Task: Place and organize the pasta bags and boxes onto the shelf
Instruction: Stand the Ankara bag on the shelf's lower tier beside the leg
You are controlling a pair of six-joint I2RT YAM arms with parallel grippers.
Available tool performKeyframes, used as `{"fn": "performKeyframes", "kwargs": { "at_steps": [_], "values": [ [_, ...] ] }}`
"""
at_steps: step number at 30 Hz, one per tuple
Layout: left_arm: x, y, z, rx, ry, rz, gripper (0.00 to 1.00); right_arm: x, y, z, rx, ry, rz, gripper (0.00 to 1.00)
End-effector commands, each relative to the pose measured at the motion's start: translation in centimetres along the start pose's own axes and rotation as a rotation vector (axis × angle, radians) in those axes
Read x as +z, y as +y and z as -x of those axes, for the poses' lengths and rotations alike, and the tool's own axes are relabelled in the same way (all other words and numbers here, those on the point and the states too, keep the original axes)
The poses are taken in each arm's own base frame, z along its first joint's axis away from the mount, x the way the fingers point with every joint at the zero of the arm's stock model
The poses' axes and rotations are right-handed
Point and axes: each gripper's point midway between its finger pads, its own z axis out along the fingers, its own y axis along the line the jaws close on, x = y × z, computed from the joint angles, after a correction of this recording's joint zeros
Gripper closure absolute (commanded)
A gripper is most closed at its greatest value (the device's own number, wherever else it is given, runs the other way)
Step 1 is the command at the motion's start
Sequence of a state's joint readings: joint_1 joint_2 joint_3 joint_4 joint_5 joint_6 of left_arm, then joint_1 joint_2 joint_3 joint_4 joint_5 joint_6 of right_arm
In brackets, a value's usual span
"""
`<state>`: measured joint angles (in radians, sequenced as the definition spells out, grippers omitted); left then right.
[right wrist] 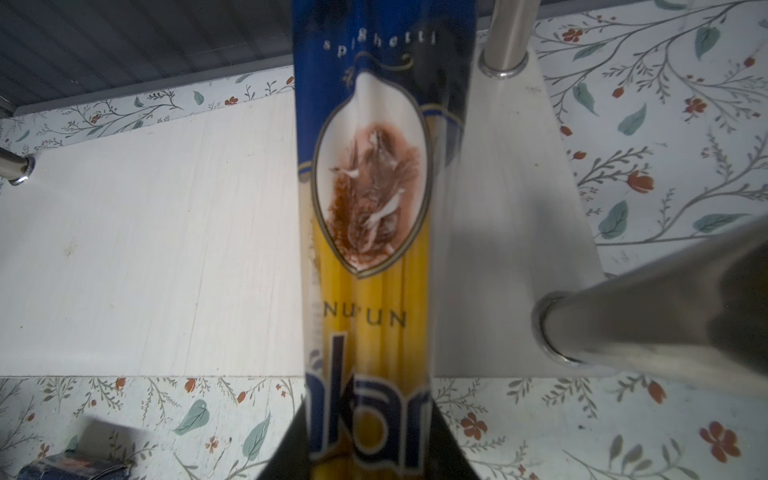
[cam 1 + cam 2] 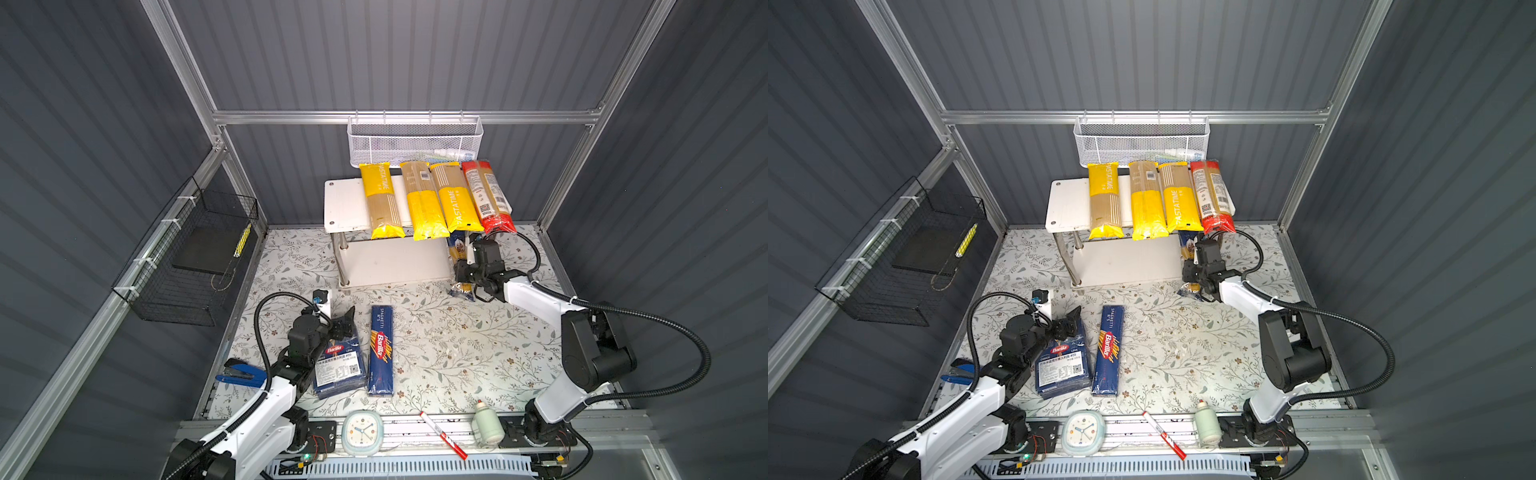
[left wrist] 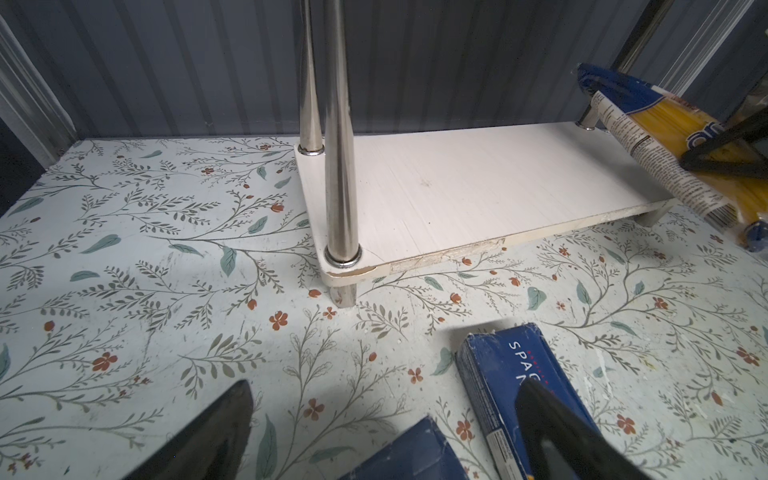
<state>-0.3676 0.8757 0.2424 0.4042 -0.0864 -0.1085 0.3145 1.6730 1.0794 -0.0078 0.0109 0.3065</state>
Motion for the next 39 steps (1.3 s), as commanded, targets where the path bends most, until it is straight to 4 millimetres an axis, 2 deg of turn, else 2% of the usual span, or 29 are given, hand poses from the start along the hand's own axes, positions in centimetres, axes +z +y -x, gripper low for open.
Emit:
{"fn": "performKeyframes", "kwargs": {
  "at_steps": [1, 10, 14, 20, 23, 30, 35, 39],
  "values": [
    [0.1, -0.1, 1.4, -0.004, -0.033, 0.002, 0.01, -1.3, 1.5, 7.3, 0.010, -0.225, 0.044, 0.69],
    [0.1, -0.1, 1.3, -0.004, -0.029, 0.003, 0.01, 0.0, 0.7, 7.0, 0.038, -0.215, 0.006, 0.60],
    [0.1, -0.1, 1.4, -0.004, -0.030, 0.002, 0.01, 0.5, 0.3, 6.6, 0.049, -0.201, -0.012, 0.52],
    [0.1, 0.0, 1.4, -0.004, -0.033, 0.004, 0.01, 0.0, 0.2, 5.9, 0.054, -0.177, -0.010, 0.44],
    [0.1, 0.0, 1.4, -0.004, -0.034, 0.004, 0.01, -1.0, 0.2, 4.9, 0.061, -0.158, 0.000, 0.42],
    [0.1, 0.0, 1.4, -0.005, -0.034, 0.008, 0.01, -4.1, 0.5, 0.1, 0.089, -0.128, 0.044, 0.41],
    [0.0, 0.0, 1.4, -0.006, -0.036, 0.007, 0.01, -8.0, 0.7, -2.7, 0.109, -0.153, 0.063, 0.41],
    [0.0, 0.0, 1.4, -0.005, -0.035, 0.008, 0.01, -10.2, 0.9, -4.5, 0.134, -0.150, 0.106, 0.41]
  ]
}}
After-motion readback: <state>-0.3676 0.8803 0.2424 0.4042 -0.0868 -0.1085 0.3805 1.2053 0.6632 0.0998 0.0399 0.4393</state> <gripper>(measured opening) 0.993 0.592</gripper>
